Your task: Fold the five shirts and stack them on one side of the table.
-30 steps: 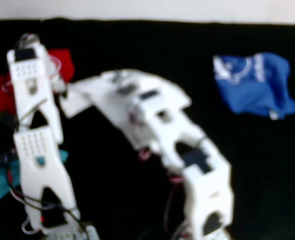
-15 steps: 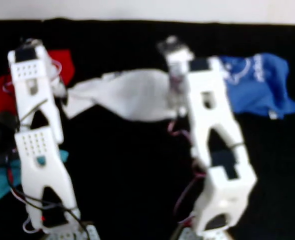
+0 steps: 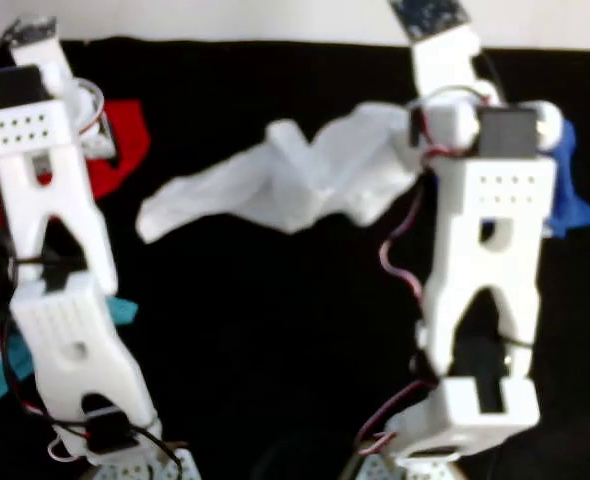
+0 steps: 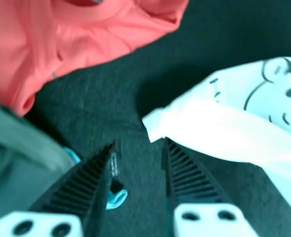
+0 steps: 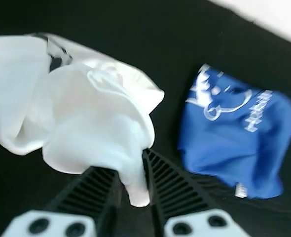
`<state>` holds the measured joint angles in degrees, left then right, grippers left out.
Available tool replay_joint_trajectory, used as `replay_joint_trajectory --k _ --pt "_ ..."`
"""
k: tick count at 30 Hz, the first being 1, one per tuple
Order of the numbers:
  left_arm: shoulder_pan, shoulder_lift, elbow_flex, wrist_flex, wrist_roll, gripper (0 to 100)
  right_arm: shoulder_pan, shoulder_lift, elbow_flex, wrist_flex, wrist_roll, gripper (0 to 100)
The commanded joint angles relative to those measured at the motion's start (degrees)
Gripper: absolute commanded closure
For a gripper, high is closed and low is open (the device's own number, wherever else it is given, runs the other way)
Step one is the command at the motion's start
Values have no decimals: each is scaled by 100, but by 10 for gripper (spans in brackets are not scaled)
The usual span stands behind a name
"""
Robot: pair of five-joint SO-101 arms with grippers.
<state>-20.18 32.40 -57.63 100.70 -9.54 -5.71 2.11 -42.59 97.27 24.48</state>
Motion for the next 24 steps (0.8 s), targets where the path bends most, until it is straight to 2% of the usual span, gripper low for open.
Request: replay_joint_trajectory --k 1,5,9,14,20,24 --pt "92 -1411 998 62 35 860 66 -593 -690 382 220 992" --pt "435 -2466 2026 44 26 860 92 -1200 -514 382 264 992" --pt "1130 -3011 2457 18 26 857 66 -1842 690 382 308 992" --pt "1798 -2853 3090 18 18 856 189 -2325 2440 312 308 992" --pt "2712 -2484 4330 0 -325 856 664 -2501 3837 -804 659 992" --pt "3459 -2484 5095 -554 -308 856 1121 -2281 4312 -1429 695 992"
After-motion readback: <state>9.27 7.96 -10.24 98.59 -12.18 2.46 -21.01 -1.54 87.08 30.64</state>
